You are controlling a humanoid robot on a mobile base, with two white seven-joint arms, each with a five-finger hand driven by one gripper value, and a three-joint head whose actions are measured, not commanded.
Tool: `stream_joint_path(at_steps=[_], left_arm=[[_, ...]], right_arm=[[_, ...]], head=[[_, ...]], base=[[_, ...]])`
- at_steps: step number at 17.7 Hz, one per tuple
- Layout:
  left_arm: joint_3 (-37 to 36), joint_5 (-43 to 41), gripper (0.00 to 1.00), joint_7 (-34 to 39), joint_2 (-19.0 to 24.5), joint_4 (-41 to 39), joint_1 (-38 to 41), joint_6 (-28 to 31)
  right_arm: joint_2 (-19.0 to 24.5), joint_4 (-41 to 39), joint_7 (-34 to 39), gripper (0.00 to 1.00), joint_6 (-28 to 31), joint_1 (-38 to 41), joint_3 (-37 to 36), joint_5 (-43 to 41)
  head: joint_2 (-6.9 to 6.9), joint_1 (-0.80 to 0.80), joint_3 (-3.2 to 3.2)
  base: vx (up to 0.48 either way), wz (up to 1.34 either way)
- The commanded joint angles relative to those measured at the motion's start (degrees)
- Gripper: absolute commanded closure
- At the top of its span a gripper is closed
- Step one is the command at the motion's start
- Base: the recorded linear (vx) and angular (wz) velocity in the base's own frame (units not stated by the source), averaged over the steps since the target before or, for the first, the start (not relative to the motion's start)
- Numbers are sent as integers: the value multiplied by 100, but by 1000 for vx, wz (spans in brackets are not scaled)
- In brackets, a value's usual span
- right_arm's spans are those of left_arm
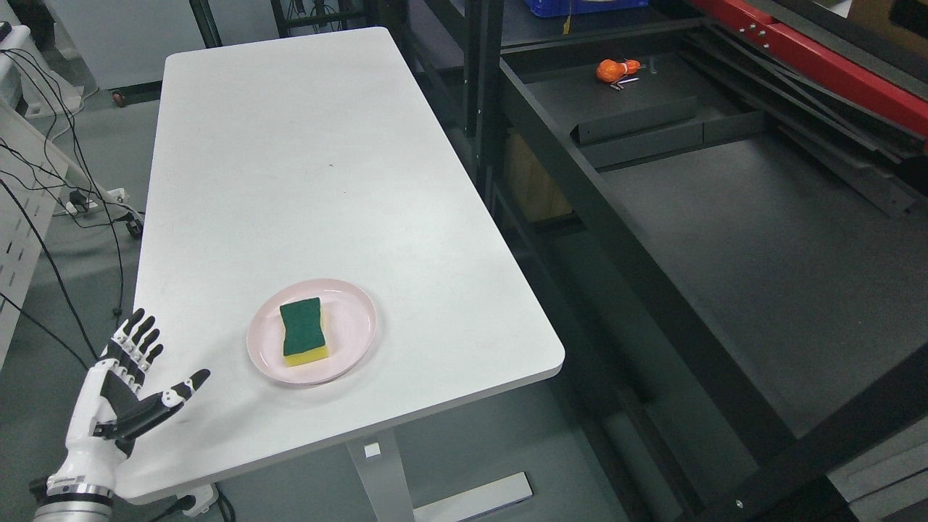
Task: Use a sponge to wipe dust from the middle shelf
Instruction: 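Raise the left hand and reach toward the sponge on the pink plate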
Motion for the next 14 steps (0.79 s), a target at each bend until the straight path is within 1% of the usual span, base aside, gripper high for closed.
stream_joint_path(at_steps=[1, 4, 8, 10, 11, 14], left_arm=[[-25, 0, 1, 0, -56, 14, 0, 7], [-25, -18, 1, 0, -30, 49, -9, 7], [-7, -421, 1, -79, 58, 216, -245, -11], [19, -938, 1, -516, 163, 374, -535, -37], [28, -1219, 1, -745, 242, 435, -667, -150], [2, -2588, 1, -1361, 742, 813, -1334, -783]], right_arm=[[-100, -100, -12, 0, 410, 5, 0, 0], [-100, -100, -4, 0, 410, 5, 0, 0], [-100, -100, -4, 0, 410, 5, 0, 0], [-100, -100, -4, 0, 419, -3, 0, 0], [-100, -100, -4, 0, 410, 5, 0, 0], [-100, -100, -4, 0, 410, -3, 0, 0]], head=[[0, 0, 0], [0, 0, 0], [0, 0, 0], [0, 0, 0], [0, 0, 0], [0, 0, 0]], base=[[37, 28], [38, 43], [32, 26], [9, 0], [0, 0], [0, 0]])
